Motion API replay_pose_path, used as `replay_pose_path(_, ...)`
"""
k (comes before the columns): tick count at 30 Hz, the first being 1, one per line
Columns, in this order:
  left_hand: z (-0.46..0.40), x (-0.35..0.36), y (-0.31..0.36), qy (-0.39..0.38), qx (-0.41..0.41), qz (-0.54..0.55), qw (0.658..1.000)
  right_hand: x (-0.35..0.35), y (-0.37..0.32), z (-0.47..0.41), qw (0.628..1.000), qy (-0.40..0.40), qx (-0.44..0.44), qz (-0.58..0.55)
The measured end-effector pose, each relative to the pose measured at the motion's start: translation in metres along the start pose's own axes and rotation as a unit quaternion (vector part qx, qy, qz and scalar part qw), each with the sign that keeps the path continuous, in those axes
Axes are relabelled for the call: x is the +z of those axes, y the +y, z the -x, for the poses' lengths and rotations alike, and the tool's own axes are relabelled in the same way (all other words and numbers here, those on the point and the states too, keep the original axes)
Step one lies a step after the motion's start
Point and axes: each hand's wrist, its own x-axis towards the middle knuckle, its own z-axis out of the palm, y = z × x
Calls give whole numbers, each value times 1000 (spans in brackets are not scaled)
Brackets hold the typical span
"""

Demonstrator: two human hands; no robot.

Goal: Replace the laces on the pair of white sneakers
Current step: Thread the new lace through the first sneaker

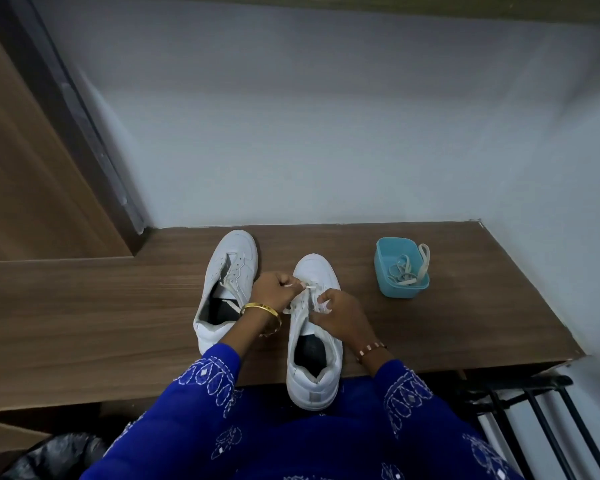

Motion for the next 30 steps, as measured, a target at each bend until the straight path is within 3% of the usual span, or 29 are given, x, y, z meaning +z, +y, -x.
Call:
replay_pose_path(6,-3,15,-2,-19,-5,-57,998,-1,3,-4,1000,13,7,20)
replay_pose_path(10,-3,17,1,-29,24,-141,989,-7,14,-9,997,-4,56,-57)
replay_pose_path(19,-12,28,10,-8,28,-274,961,-14,24,-9,986,-33,81,-145)
replay_pose_path(26,-14,44,13,28,-7,-297,954,-8,31,-11,991,-12,52,-123)
replay_pose_path(30,-14,48,8,41,-31,-233,971,-6,33,-12,993,-3,40,-110)
